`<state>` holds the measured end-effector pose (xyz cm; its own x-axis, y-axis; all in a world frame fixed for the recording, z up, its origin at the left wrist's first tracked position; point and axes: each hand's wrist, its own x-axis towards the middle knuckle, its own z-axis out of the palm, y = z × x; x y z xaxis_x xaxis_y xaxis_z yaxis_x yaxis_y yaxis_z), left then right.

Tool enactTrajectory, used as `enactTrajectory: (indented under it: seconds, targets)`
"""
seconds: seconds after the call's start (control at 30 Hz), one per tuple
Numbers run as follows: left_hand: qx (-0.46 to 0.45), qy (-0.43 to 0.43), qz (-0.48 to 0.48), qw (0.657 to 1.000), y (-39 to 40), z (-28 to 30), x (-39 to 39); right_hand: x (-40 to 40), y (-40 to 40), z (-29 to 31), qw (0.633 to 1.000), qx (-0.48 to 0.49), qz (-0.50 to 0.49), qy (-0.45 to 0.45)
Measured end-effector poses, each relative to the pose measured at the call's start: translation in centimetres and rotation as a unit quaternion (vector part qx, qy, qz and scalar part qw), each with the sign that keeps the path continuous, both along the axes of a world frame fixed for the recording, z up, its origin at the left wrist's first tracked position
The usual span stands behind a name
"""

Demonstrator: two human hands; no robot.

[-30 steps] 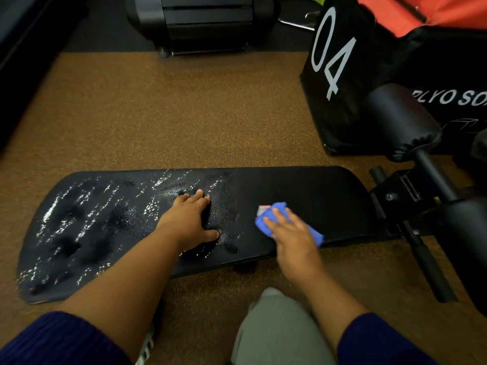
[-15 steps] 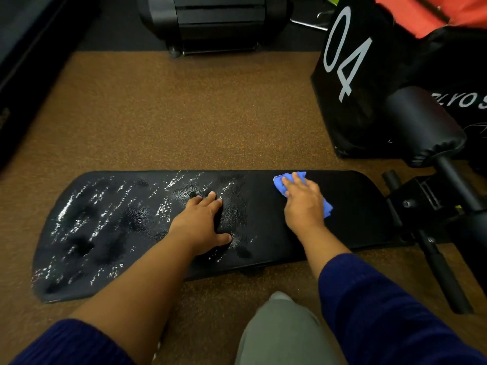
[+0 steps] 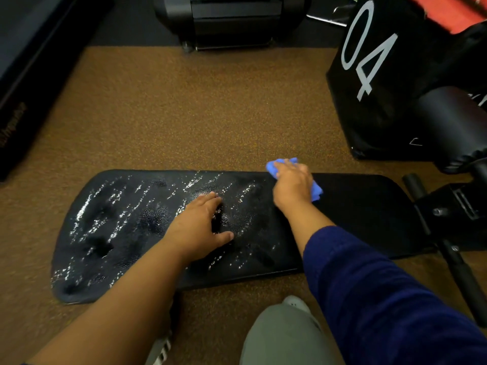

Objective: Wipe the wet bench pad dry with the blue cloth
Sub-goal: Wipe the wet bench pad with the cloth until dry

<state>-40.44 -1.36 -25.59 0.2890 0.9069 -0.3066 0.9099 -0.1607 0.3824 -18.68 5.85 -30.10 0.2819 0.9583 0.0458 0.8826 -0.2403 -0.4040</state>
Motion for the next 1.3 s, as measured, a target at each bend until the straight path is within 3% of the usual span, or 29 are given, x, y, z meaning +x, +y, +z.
enactTrajectory:
  seconds: [0.13, 0.2, 0.27, 0.33, 0.4, 0.43, 0.53, 0.6, 0.67, 0.83, 0.9, 1.0, 1.07, 1.23, 1.3]
  targets:
    - [-0.007, 0.049, -0.009, 0.999, 0.0, 0.3, 0.0, -4.9, 0.9, 1.0, 0.972, 0.001, 0.236, 0.000]
    - [-0.010, 0.059, -0.013, 0.998, 0.0, 0.2, 0.0, -3.8, 0.9, 1.1, 0.961, 0.003, 0.277, 0.017]
    - [-0.016, 0.062, -0.012, 0.998, 0.0, 0.1, -0.1, -1.1, 0.5, 0.6, 0.971, 0.025, 0.235, 0.028]
    - [-0.022, 0.060, -0.010, 0.998, -0.2, 0.0, -0.2, 0.9, 0.1, 0.1, 0.993, 0.020, 0.114, -0.006]
    - [-0.026, 0.058, -0.008, 0.998, -0.3, 0.1, -0.1, 0.2, 0.1, -0.5, 1.000, 0.014, 0.007, 0.005]
    - [-0.025, 0.057, -0.006, 0.998, -0.3, 0.1, -0.1, -1.1, 0.0, -0.6, 0.999, 0.021, 0.001, 0.028]
    - [-0.019, 0.048, 0.000, 0.999, -0.2, 0.1, 0.0, -5.0, -1.4, -0.5, 0.986, 0.028, 0.136, 0.090]
    - [-0.017, 0.041, 0.001, 0.999, -0.2, -0.1, -0.2, -5.1, -3.1, -0.1, 0.965, 0.014, 0.256, 0.061]
    - [-0.017, 0.039, -0.003, 0.999, -0.4, -0.1, -0.4, -2.8, -3.5, -0.3, 0.951, 0.020, 0.304, 0.043]
    - [-0.025, 0.035, -0.008, 0.999, -0.3, -0.4, -0.6, -0.9, -1.9, -1.4, 0.997, -0.016, 0.069, -0.008]
    - [-0.023, 0.033, -0.006, 0.999, -0.3, -0.4, -0.6, -3.3, -2.5, -1.1, 0.995, -0.008, 0.098, 0.012]
    - [-0.016, 0.032, -0.007, 0.999, -0.3, -0.5, -0.6, -3.1, -5.2, -0.9, 0.953, 0.031, 0.298, 0.055]
    - [-0.017, 0.033, -0.008, 0.999, -0.3, -0.5, -0.7, -0.2, -5.8, -0.8, 0.930, 0.042, 0.361, 0.050]
    - [-0.026, 0.037, -0.006, 0.999, -0.3, -0.5, -0.7, 0.7, -3.2, -1.5, 0.987, 0.017, 0.161, 0.002]
    - [-0.025, 0.036, -0.005, 0.999, -0.2, -0.6, -0.7, -1.4, -4.9, -1.5, 0.979, 0.031, 0.198, 0.026]
